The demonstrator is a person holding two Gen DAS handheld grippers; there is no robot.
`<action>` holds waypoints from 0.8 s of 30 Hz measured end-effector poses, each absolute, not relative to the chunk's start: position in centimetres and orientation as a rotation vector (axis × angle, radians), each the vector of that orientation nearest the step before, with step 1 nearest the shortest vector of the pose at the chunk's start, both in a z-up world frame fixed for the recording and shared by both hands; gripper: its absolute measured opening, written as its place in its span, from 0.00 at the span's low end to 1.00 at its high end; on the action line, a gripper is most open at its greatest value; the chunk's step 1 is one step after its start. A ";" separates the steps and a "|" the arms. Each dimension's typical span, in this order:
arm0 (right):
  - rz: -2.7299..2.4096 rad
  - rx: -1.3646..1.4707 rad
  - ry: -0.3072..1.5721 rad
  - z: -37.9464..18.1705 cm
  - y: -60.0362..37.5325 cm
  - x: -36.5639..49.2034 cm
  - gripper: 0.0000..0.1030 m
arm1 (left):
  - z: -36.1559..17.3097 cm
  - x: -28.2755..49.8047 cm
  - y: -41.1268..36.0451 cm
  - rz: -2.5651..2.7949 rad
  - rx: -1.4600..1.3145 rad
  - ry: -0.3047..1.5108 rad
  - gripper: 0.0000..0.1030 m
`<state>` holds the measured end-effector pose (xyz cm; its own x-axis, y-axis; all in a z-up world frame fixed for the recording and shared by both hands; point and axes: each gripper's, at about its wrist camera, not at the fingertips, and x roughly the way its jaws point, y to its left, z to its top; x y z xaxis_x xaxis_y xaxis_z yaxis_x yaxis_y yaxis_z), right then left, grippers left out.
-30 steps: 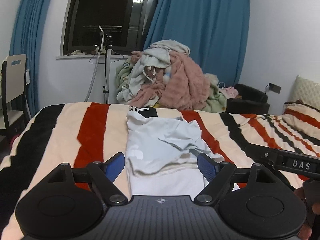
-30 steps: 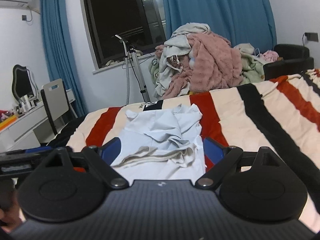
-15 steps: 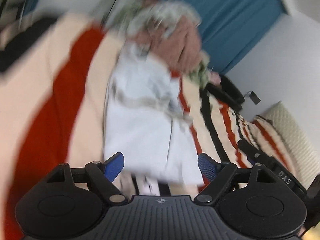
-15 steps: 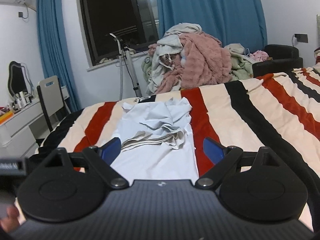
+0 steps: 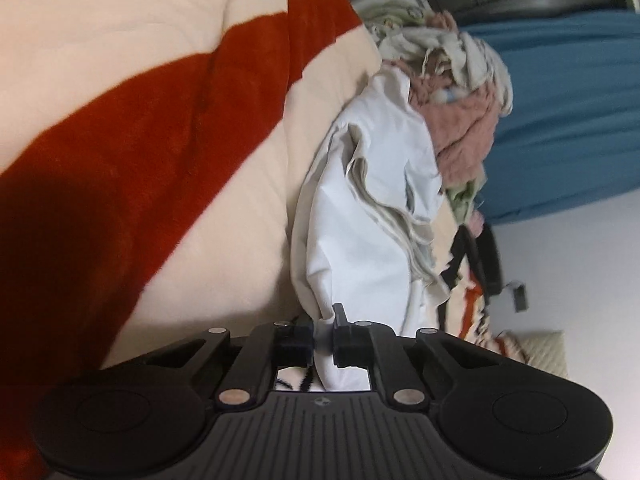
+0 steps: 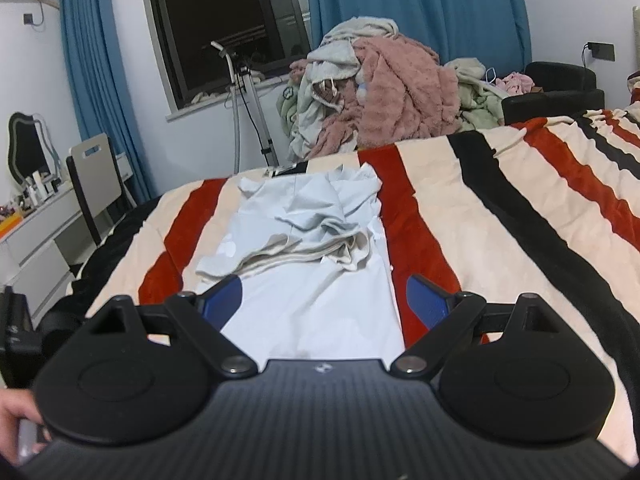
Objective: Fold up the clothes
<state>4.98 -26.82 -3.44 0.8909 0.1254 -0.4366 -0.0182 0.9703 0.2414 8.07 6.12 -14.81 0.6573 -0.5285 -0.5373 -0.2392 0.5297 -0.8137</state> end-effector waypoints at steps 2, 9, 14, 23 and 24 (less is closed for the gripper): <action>0.078 0.239 0.491 -3.9 -26.7 5.2 0.88 | -14.7 7.8 6.4 -0.202 -1.046 0.851 0.06; 0.193 0.523 0.696 -7.3 -28.0 7.2 0.88 | -14.7 7.8 6.5 -0.197 -1.068 0.830 0.06; 0.245 1.161 0.865 -13.8 -31.2 8.2 0.88 | -14.5 8.0 6.2 -0.192 -1.046 0.827 0.06; 0.006 1.292 0.739 -16.4 -33.1 7.9 0.38 | -14.5 8.0 6.4 -0.192 -1.062 0.815 0.06; -0.017 1.301 0.726 -16.6 -33.3 7.7 0.31 | -14.5 8.0 6.4 -0.193 -1.064 0.812 0.06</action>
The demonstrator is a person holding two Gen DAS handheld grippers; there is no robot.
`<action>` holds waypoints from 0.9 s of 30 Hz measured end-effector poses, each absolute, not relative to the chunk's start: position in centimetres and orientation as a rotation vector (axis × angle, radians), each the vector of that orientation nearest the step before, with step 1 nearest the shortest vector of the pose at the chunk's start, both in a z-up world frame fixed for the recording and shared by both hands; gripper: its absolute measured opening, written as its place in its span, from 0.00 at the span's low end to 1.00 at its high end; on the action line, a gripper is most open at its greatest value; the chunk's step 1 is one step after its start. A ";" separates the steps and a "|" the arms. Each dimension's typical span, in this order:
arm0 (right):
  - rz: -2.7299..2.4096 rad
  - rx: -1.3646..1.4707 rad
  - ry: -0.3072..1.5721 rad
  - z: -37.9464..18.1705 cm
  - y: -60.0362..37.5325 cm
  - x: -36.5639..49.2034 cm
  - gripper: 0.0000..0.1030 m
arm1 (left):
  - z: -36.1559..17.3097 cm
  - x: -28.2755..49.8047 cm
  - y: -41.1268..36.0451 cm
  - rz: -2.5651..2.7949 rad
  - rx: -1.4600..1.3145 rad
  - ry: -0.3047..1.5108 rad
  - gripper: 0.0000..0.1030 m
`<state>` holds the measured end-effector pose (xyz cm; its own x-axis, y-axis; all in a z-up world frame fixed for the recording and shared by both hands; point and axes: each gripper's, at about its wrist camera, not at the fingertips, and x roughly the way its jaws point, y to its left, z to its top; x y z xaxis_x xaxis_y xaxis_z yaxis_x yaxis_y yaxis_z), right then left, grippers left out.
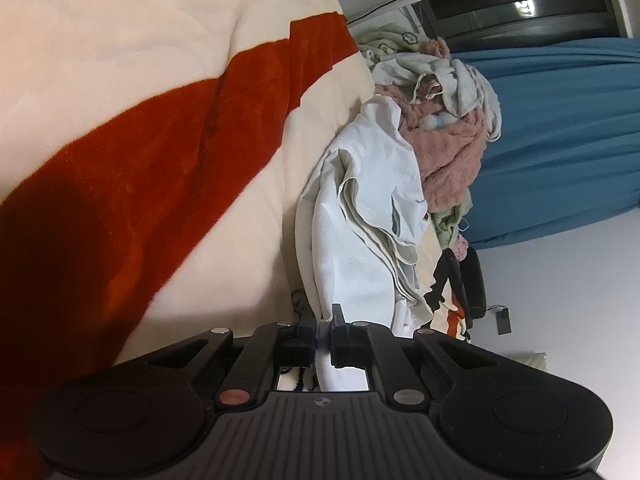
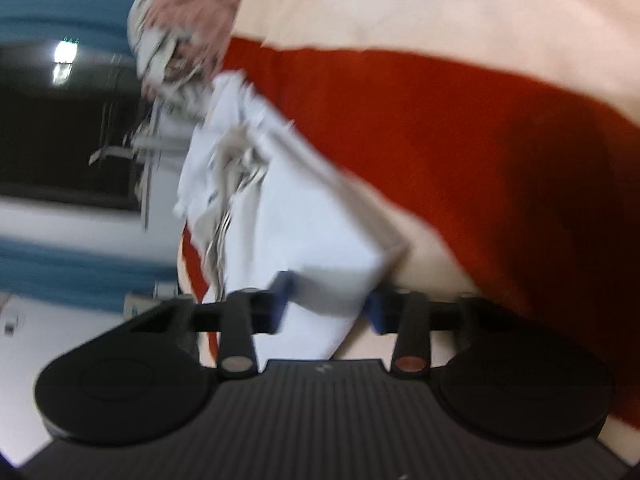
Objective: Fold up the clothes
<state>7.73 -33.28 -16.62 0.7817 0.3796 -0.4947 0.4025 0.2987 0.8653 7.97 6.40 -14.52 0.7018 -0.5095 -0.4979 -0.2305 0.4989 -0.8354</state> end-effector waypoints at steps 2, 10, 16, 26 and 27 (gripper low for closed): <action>-0.047 1.296 0.699 -16.7 -33.4 7.4 0.23 | -14.5 7.9 6.4 -0.196 -1.068 0.804 0.06; -0.053 1.171 0.578 -14.6 -34.2 6.3 0.07 | -13.4 7.4 6.2 -0.209 -1.007 0.763 0.06; -0.067 1.240 0.643 -14.9 -34.8 5.1 0.10 | -13.2 6.5 6.6 -0.187 -1.012 0.760 0.05; 0.085 1.497 0.719 -16.2 -33.7 3.9 0.79 | -13.3 6.5 6.7 -0.177 -1.011 0.765 0.05; 0.134 1.536 0.736 -16.7 -33.2 4.4 0.79 | -13.3 6.6 6.7 -0.176 -1.011 0.765 0.05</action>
